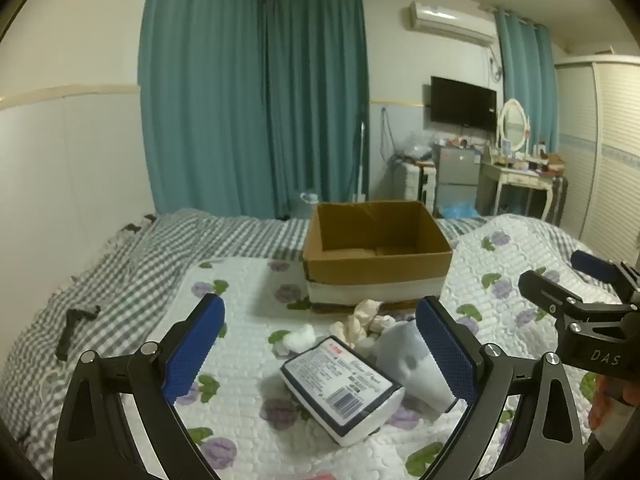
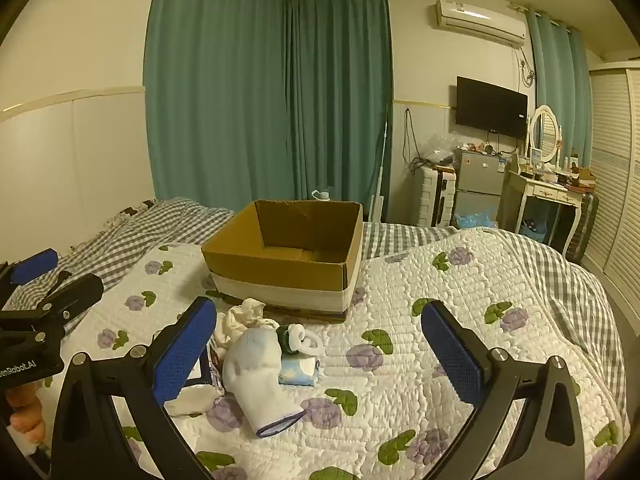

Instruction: Organize soft objects

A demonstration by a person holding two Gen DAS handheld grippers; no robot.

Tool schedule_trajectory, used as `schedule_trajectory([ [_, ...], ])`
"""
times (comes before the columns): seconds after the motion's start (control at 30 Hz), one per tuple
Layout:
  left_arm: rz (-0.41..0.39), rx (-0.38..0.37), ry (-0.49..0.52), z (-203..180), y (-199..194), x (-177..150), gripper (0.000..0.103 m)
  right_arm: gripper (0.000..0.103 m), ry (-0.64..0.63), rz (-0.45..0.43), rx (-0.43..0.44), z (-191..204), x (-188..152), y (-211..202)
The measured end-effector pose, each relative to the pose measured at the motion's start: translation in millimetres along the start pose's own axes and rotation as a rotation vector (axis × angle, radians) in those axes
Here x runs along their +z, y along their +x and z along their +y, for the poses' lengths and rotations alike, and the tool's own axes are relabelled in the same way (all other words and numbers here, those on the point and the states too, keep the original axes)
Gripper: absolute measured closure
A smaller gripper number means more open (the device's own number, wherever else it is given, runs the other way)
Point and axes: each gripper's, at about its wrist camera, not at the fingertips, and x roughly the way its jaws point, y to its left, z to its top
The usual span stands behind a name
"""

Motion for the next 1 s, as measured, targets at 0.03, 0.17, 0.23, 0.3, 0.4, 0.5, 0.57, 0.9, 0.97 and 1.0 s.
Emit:
schedule_trajectory([
  [0.03, -0.001, 0.002, 0.002, 0.0, -0.2, -0.1, 0.005, 0.000, 0.000, -0.001, 0.000, 0.0, -0.1, 0.1],
  [0.17, 0.009, 0.005, 0.004, 0.7, 0.8, 0.1, 0.005, 0.000, 0.002, -0.004, 0.001, 0.2, -0.5, 0.7],
  [0.23, 0.008, 0.008, 0.004, 1.8, 1.0, 0.2, 0.005, 0.000, -0.001, -0.004, 0.001, 0.4, -0.5, 0.8],
  [0.3, 0.007, 0.011, 0.003, 3.2, 1.0, 0.4, 0.005, 0.000, -0.002, -0.003, 0.001, 0.4, -0.6, 0.9],
  [0.4, 0.006, 0.009, 0.010, -0.9, -1.1, 0.2, 0.005, 0.000, -0.002, 0.000, 0.003, 1.4, -5.1, 3.1],
  [0.5, 0.007, 0.009, 0.011, -1.4, -1.7, 0.2, 0.005, 0.000, -0.003, 0.001, 0.002, 1.3, -7.5, 3.0],
  [0.57, 0.009, 0.006, 0.009, -3.6, -2.4, -2.4, 0.005, 0.000, -0.004, 0.002, 0.002, -0.8, -7.3, 0.3],
  [0.9, 0.013, 0.005, 0.015, 1.7, 1.4, -7.1, 0.005, 0.000, -0.005, 0.011, 0.004, 0.8, -3.8, 4.4],
  [0.97, 0.014, 0.006, 0.016, 1.5, 2.2, -6.6, 0.005, 0.000, -0.005, 0.014, 0.003, 0.6, -4.4, 6.2],
  [1.0, 0.015, 0.007, 0.017, 1.0, 2.3, -6.3, 0.005, 0.000, -0.005, 0.014, 0.003, 0.6, -4.1, 6.0],
])
